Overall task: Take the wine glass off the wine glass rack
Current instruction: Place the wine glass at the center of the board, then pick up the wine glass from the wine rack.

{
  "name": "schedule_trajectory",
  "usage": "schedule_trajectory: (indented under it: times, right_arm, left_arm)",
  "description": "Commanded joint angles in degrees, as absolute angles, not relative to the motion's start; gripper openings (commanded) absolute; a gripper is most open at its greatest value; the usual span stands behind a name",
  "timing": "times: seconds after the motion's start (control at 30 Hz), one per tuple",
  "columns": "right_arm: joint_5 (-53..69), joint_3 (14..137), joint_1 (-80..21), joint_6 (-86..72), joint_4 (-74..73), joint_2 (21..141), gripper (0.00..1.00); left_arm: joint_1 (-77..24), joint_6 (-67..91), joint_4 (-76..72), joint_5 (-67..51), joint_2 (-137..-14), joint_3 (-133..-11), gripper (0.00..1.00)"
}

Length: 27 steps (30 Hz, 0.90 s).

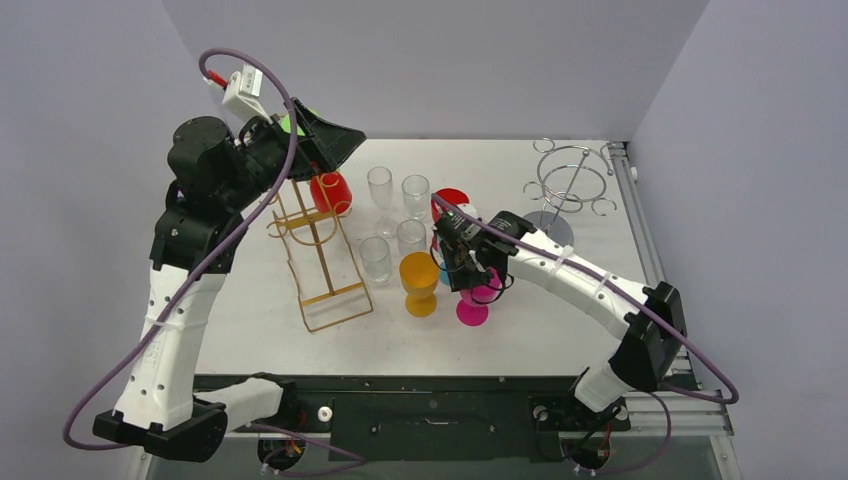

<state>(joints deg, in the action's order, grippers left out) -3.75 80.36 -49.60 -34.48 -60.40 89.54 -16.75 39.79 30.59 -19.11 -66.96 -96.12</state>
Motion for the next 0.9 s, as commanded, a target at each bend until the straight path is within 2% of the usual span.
schedule_trajectory:
  times: [0.0, 0.43, 0.6, 0.87]
  right_arm:
    - [-5.80, 83.97, -50.15, -34.27, -62.21, 85.71, 0.27]
    - [-6.93, 87.84, -49.99, -35.26, -66.50, 78.54, 0.32]
    - [-6.55, 94.00, -49.42, -35.81, -66.73, 77.33, 0.34]
    - [4.21, 104.76, -44.08, -38.68, -52.94, 81.44, 0.38]
  left_arm:
    - [-16.22, 38.89, 28.55, -18.40, -67.87, -97.77, 0.96]
    - [-12.98, 34.81, 35.45, -11.92, -72.85, -106.30, 0.96]
    - [-11.01, 32.15, 39.64, -6.54, -74.69, -109.52, 0.96]
    - [-9.04, 30.32, 43.98, -1.09, -76.49, -111.87, 0.96]
